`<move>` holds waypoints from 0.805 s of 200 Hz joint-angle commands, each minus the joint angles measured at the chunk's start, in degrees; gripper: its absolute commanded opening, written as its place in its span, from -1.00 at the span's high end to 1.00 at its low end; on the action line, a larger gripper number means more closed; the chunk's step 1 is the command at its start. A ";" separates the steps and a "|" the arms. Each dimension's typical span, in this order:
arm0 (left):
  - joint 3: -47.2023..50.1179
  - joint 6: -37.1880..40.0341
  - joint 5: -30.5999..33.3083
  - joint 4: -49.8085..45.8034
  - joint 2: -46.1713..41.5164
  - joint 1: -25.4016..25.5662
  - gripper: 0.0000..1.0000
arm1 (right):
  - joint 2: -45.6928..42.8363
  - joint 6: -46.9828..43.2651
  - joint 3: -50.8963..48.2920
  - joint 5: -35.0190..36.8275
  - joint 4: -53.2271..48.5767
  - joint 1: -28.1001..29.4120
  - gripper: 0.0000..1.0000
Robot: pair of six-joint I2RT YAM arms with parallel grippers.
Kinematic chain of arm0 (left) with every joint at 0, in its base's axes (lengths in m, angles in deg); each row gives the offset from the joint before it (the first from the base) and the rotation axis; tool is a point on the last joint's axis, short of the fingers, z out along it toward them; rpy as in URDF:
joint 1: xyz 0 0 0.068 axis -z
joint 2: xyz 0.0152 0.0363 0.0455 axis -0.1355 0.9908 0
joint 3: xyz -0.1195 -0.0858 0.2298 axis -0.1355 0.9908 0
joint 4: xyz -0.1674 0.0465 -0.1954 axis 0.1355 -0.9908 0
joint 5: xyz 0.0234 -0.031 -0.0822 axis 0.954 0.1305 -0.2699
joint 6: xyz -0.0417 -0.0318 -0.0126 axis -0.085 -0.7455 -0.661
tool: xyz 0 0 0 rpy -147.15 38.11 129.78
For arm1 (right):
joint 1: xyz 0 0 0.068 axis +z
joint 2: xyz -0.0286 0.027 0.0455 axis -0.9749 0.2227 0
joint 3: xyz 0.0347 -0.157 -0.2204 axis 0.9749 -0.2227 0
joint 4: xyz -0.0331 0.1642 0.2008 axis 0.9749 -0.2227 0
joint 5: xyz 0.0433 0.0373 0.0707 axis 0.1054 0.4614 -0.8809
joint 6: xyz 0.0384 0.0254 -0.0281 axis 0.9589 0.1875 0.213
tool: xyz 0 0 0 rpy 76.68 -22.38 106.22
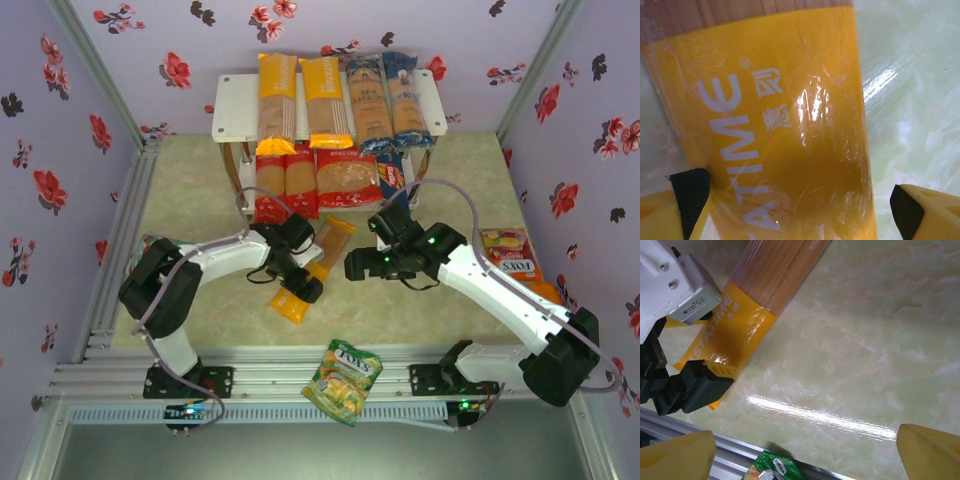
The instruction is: Place and organize the pasta boxes and bags onto the shelf
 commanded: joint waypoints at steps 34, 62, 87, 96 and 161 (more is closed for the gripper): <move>-3.21 1.98 -1.33 -4.16 5.34 3.15 -0.91 | -1.38 -0.63 -1.35 0.84 0.04 -0.91 -0.88; -3.22 1.31 -0.72 -4.25 7.49 4.35 -0.96 | -1.36 -0.77 -1.60 0.69 0.21 -1.08 -0.88; -3.39 1.00 0.02 -4.69 8.78 5.25 -0.83 | -1.40 -0.98 -1.78 0.75 0.18 -1.18 -0.89; -3.61 0.83 0.02 -5.23 9.57 5.35 -0.64 | -1.48 -0.94 -1.74 0.75 0.19 -1.24 -0.89; -2.83 -0.30 -1.30 -6.46 9.43 5.35 0.59 | -1.83 -1.37 -1.38 1.36 -0.45 -1.35 -0.89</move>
